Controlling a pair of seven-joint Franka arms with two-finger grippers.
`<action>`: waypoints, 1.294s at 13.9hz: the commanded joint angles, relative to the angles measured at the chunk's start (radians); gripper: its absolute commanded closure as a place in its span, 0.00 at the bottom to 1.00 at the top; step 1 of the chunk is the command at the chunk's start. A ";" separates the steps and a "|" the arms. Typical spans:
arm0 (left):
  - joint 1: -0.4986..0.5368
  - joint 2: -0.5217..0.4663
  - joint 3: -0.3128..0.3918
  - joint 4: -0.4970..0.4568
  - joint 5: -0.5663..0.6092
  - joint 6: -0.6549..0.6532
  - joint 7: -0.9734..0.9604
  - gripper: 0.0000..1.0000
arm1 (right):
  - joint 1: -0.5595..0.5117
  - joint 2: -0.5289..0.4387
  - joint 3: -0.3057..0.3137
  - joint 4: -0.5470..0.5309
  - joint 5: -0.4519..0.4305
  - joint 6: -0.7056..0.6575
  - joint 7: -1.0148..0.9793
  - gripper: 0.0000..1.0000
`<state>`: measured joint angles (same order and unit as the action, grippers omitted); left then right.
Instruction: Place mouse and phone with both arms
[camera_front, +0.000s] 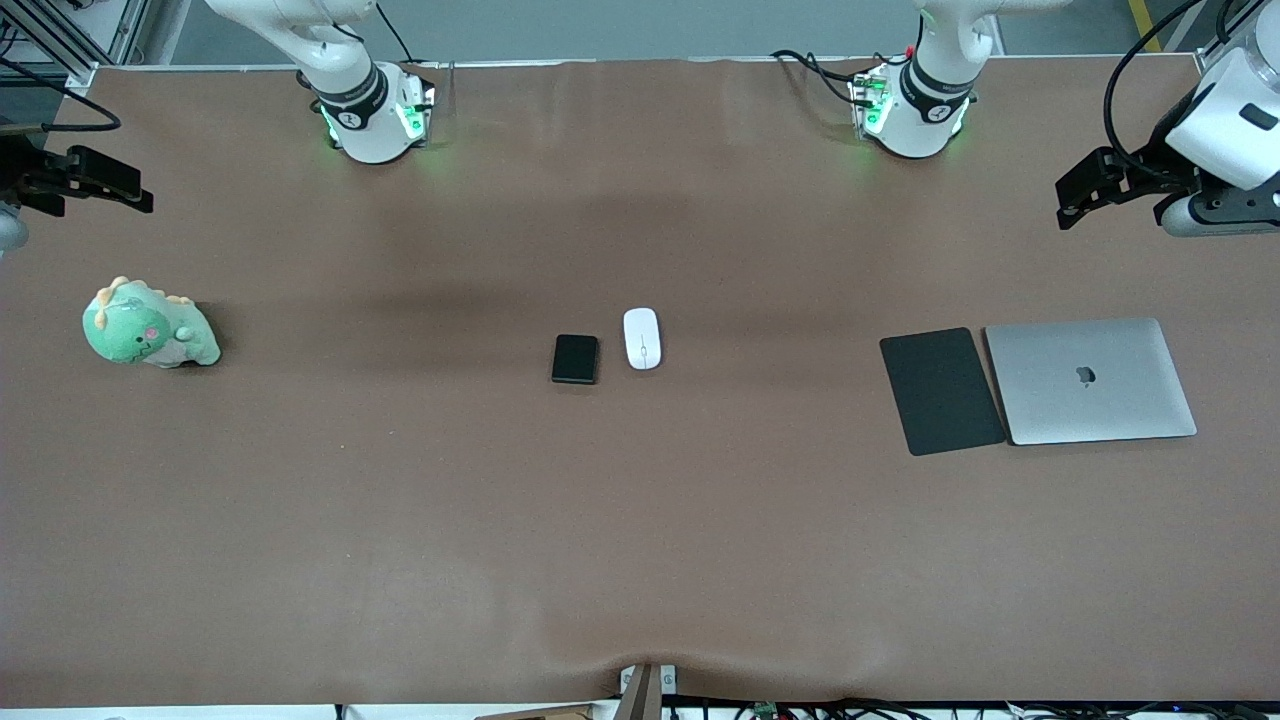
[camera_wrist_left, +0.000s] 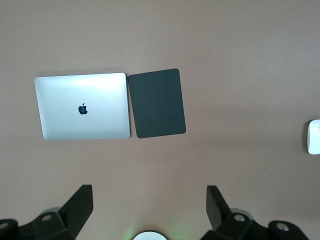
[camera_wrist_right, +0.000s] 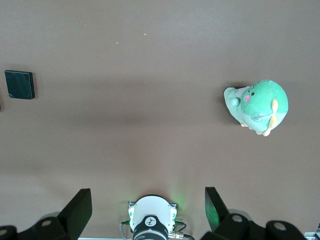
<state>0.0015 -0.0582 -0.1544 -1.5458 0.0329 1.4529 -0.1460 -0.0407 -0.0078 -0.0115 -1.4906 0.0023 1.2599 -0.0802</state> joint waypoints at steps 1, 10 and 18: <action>0.005 0.012 -0.005 0.030 -0.010 -0.019 0.002 0.00 | -0.018 -0.006 0.011 -0.002 -0.007 -0.010 -0.001 0.00; 0.003 0.014 -0.005 0.029 -0.010 -0.017 -0.001 0.00 | -0.018 -0.006 0.011 -0.002 -0.007 -0.010 -0.001 0.00; 0.002 0.021 -0.007 0.023 -0.011 -0.017 -0.006 0.00 | -0.019 -0.006 0.011 -0.002 -0.007 -0.019 -0.001 0.00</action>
<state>0.0008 -0.0537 -0.1546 -1.5454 0.0329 1.4529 -0.1461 -0.0408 -0.0078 -0.0119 -1.4907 0.0023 1.2481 -0.0801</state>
